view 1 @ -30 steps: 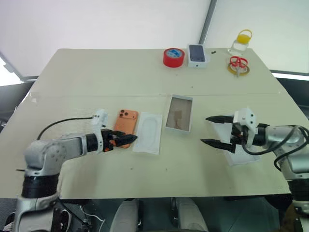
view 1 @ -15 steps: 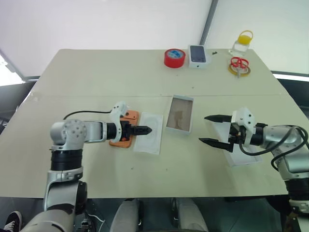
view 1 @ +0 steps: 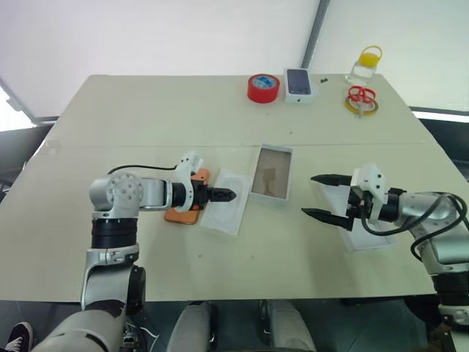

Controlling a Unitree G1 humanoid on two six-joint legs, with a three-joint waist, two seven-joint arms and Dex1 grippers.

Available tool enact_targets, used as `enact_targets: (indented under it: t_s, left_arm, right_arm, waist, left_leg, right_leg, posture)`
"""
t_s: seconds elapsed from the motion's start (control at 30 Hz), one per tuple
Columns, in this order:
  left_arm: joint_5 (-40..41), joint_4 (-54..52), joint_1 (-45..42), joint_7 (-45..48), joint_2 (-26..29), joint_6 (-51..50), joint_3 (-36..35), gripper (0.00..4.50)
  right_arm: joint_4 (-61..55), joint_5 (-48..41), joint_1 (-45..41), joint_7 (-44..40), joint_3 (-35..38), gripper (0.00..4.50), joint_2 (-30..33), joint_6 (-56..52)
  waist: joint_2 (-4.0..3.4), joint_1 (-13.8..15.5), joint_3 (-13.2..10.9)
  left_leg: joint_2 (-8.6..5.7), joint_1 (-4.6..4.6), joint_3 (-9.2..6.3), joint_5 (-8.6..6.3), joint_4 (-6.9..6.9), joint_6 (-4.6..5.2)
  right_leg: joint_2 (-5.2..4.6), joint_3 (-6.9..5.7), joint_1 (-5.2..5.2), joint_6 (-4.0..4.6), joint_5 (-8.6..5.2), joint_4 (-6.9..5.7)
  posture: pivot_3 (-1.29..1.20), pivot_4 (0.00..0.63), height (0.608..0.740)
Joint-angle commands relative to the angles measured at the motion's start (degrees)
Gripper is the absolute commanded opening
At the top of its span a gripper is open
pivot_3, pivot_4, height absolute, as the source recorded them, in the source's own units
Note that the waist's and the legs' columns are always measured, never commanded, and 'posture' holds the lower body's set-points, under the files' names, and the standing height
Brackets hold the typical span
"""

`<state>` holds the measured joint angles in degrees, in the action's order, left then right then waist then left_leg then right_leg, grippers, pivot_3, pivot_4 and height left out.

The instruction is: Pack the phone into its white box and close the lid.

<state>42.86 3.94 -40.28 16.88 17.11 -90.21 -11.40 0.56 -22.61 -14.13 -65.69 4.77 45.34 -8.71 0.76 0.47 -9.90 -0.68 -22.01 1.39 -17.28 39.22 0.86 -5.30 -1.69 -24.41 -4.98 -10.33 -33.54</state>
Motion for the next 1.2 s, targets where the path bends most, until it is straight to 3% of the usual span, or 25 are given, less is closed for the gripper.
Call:
enact_targets:
  t_s: [0.03, 0.2, 0.23, 0.33, 0.53, 0.77, 0.93, 1.1, 1.2]
  left_arm:
    - [-3.0, 0.2, 1.1, -1.3, 2.5, -2.0, 0.3, 4.40]
    - [-4.3, 1.5, 0.7, -2.1, -0.2, -0.7, 1.0, 4.40]
    - [-4.8, 1.7, 1.0, -2.2, -0.5, -0.4, 1.3, 4.17]
    - [-5.2, 1.8, 1.4, -2.0, -1.2, -0.9, 0.5, 3.07]
    - [-6.7, 3.6, 1.7, -1.6, -2.6, -1.4, -2.3, 0.06]
    - [-6.9, 3.5, 2.2, -1.8, -3.6, -2.3, -6.9, 0.06]
    - [-3.2, 1.3, 0.1, -2.3, -4.7, -2.3, -13.9, 0.06]
    - [-2.1, -2.0, -2.9, -5.6, -7.0, -2.2, -19.8, 0.06]
    - [-3.7, -4.3, -4.5, -7.2, -8.1, -1.9, -19.8, 0.06]
  right_arm:
    - [-0.2, -0.2, 0.1, 0.2, 1.4, 4.46, -0.2, 1.3]
    - [0.0, -0.1, -0.7, 0.3, 0.9, 4.46, -0.6, 1.4]
    - [-0.2, -0.2, -0.9, 0.3, 0.8, 4.49, -0.6, 1.2]
    - [-0.6, -0.3, -1.1, 0.3, 0.9, 4.50, -0.5, 0.9]
    - [-0.9, -0.1, -0.6, 0.4, 1.2, 4.50, -0.4, 1.1]
    - [-1.5, -0.3, -0.6, 0.7, 1.3, 4.50, -0.2, 1.0]
    - [-3.1, -0.8, -0.4, 1.2, 0.7, 4.50, -0.9, -0.1]
    - [-4.3, 0.6, -3.5, 4.9, -2.7, 4.50, -5.4, -2.4]
    - [-4.7, 3.1, -5.4, 6.3, -7.3, 4.50, -8.1, -4.2]
  waist:
    - [0.00, -0.2, 0.0]
    - [-0.01, -0.2, 0.0]
    - [-0.01, -0.1, 0.0]
    - [-0.01, 0.1, 0.0]
    - [0.00, 0.3, 0.0]
    - [0.01, 0.2, 0.0]
    - [0.07, 0.2, 0.0]
    - [0.10, 0.1, -0.1]
    - [0.10, 0.1, -0.1]
  left_leg:
    - [0.02, 0.02, 0.00, 0.00, -0.01, 0.00]
    - [0.05, 0.14, 0.02, 0.00, -0.05, 0.00]
    - [0.05, 0.20, 0.02, 0.00, -0.05, 0.00]
    - [0.04, 0.28, 0.03, 0.00, -0.05, 0.00]
    - [0.02, 0.25, 0.03, 0.00, -0.05, 0.00]
    - [0.00, 0.25, 0.01, 0.00, -0.05, -0.01]
    - [0.01, 0.16, 0.00, 0.00, -0.05, -0.01]
    - [0.03, 0.12, 0.00, 0.02, -0.05, -0.06]
    - [0.02, 0.09, -0.01, 0.06, -0.05, -0.13]
  right_leg:
    - [0.01, 0.00, 0.00, 0.00, 0.00, -0.01]
    - [0.04, 0.00, 0.05, 0.00, 0.00, -0.05]
    - [0.04, 0.01, 0.11, 0.00, -0.01, -0.05]
    - [0.03, 0.03, 0.22, 0.16, -0.10, -0.03]
    - [0.01, 0.03, 0.21, 0.15, -0.09, -0.02]
    - [-0.01, 0.02, 0.22, 0.15, -0.10, -0.02]
    - [-0.01, 0.01, 0.12, 0.13, -0.09, -0.02]
    - [0.00, 0.00, 0.08, 0.11, -0.07, -0.03]
    - [0.00, 0.00, 0.05, -0.02, 0.01, -0.03]
  posture:
    - [0.00, 0.150, 0.740]
    - [0.00, 0.150, 0.740]
    - [0.00, 0.150, 0.740]
    - [0.00, 0.150, 0.740]
    - [0.00, 0.150, 0.740]
    - [0.00, 0.150, 0.740]
    - [0.00, 0.150, 0.740]
    - [0.00, 0.150, 0.740]
    - [0.00, 0.150, 0.740]
